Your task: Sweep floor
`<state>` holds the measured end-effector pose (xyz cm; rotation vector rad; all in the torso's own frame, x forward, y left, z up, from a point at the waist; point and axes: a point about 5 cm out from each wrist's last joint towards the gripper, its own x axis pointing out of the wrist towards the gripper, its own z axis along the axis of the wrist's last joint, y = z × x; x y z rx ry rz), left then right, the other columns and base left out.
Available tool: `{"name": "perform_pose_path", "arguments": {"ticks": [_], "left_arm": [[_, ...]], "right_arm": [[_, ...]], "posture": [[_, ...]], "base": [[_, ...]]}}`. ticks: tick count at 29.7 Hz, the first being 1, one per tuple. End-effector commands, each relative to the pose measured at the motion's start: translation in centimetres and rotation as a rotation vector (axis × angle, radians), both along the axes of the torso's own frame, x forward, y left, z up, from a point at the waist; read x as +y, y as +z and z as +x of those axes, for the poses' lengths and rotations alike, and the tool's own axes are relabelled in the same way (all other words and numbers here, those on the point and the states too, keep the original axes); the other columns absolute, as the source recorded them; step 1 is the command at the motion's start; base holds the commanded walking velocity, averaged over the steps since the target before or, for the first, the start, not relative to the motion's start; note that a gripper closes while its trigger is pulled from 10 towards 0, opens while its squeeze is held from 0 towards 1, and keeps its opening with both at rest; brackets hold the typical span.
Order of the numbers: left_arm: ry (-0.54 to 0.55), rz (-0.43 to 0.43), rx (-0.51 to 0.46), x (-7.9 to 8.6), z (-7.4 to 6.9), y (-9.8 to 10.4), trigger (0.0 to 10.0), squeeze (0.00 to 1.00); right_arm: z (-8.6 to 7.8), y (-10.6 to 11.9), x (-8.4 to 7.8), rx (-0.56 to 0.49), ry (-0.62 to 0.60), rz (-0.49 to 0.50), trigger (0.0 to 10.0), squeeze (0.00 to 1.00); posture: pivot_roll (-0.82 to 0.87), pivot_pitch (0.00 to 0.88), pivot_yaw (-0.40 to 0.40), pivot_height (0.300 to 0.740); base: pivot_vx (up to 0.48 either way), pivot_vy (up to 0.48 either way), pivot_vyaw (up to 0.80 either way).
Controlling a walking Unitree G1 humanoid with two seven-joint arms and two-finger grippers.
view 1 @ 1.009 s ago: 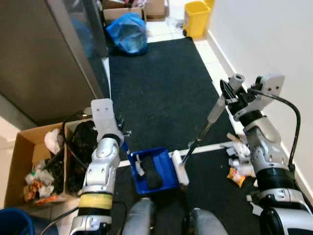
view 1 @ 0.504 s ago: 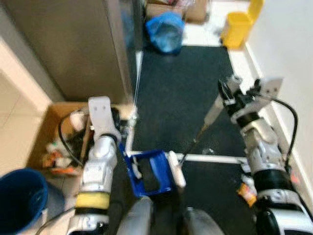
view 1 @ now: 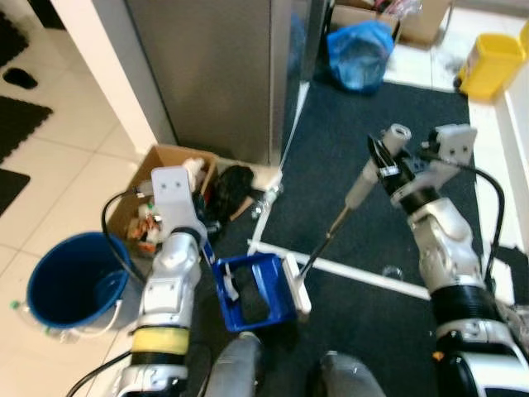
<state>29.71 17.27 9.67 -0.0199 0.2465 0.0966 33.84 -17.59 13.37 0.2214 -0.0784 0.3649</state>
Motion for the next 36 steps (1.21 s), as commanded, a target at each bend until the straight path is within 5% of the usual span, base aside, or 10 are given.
{"name": "perform_pose_path", "arguments": {"ticks": [1, 36], "left_arm": [[-0.016, -0.01, -0.038, -0.4, 0.18, 0.78, 10.0, 0.0], [-0.02, -0.007, -0.038, -0.45, 0.3, 0.69, 10.0, 0.0]], "right_arm": [[-0.01, 0.41, -0.33, -0.021, -0.01, 0.007, 10.0, 0.0], [0.09, 0.52, -0.11, -0.024, 0.004, 0.004, 10.0, 0.0]], "posture": [[0.0, 0.067, -0.049, 0.74], [0.0, 0.056, -0.049, 0.74]], "base": [[0.0, 0.0, 0.76], [0.0, 0.0, 0.76]]}}
